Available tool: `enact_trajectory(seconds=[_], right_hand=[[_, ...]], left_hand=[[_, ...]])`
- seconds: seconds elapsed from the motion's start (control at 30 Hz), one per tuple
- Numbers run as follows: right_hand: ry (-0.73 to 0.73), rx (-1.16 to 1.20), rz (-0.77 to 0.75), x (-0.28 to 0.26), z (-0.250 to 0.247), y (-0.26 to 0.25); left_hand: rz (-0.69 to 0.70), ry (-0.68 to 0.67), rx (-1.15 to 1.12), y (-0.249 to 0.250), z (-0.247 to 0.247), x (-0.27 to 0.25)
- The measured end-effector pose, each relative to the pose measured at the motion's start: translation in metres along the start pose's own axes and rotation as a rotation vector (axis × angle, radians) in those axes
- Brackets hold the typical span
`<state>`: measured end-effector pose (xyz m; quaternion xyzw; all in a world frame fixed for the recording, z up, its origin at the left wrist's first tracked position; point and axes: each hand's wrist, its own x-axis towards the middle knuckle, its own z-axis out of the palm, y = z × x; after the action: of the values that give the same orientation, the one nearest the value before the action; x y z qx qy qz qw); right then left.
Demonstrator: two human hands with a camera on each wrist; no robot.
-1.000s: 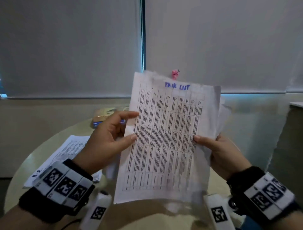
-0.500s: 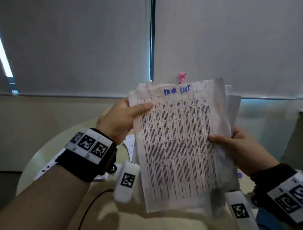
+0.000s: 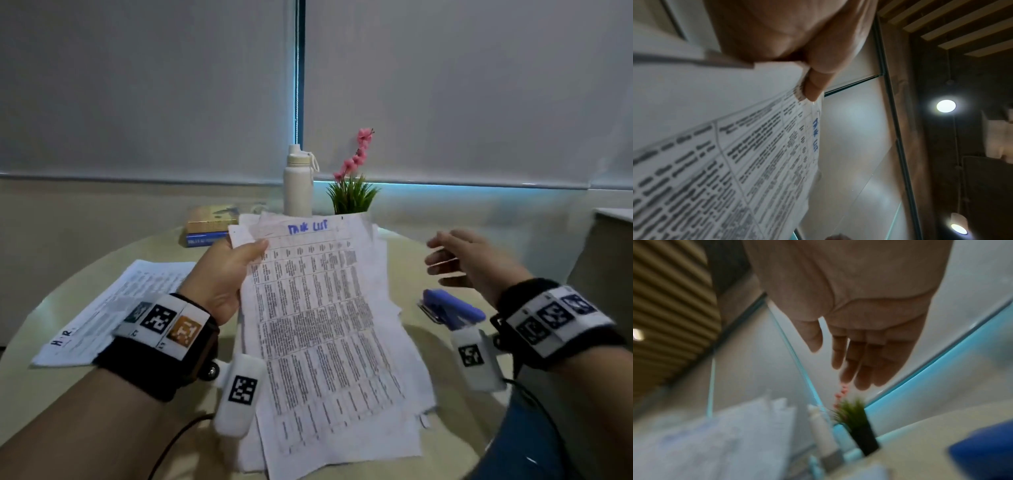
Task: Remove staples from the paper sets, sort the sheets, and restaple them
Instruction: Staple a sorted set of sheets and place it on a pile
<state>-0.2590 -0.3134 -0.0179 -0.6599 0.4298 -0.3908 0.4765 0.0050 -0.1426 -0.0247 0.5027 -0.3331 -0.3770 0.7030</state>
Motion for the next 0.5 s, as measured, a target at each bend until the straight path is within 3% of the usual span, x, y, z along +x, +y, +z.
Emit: enact_trajectory(seconds=[0.07, 0.13, 0.2, 0.37, 0.43, 0.5], right_hand=[[0.057, -0.499, 0.018, 0.025, -0.010, 0.017], [-0.046, -1.021, 0.107, 0.038, -0.010, 0.031], [-0.167, -1.272, 0.213, 0.042, -0.008, 0.043], [-0.171, -1.329, 0.285, 0.036, -0.006, 0.053], [-0.167, -1.216, 0.277, 0.030, -0.008, 0.050], [-0.071, -0.979, 0.190, 0.026, -0.012, 0.046]], left_hand=[[-0.013, -0.008, 0.006, -0.005, -0.004, 0.001], [-0.027, -0.011, 0.017, -0.007, -0.008, 0.001], [-0.033, -0.009, 0.025, -0.007, -0.010, 0.001], [-0.037, -0.028, 0.042, -0.006, -0.010, -0.002], [-0.036, -0.023, 0.048, -0.006, -0.010, -0.003], [-0.030, -0.016, 0.046, -0.006, -0.010, -0.005]])
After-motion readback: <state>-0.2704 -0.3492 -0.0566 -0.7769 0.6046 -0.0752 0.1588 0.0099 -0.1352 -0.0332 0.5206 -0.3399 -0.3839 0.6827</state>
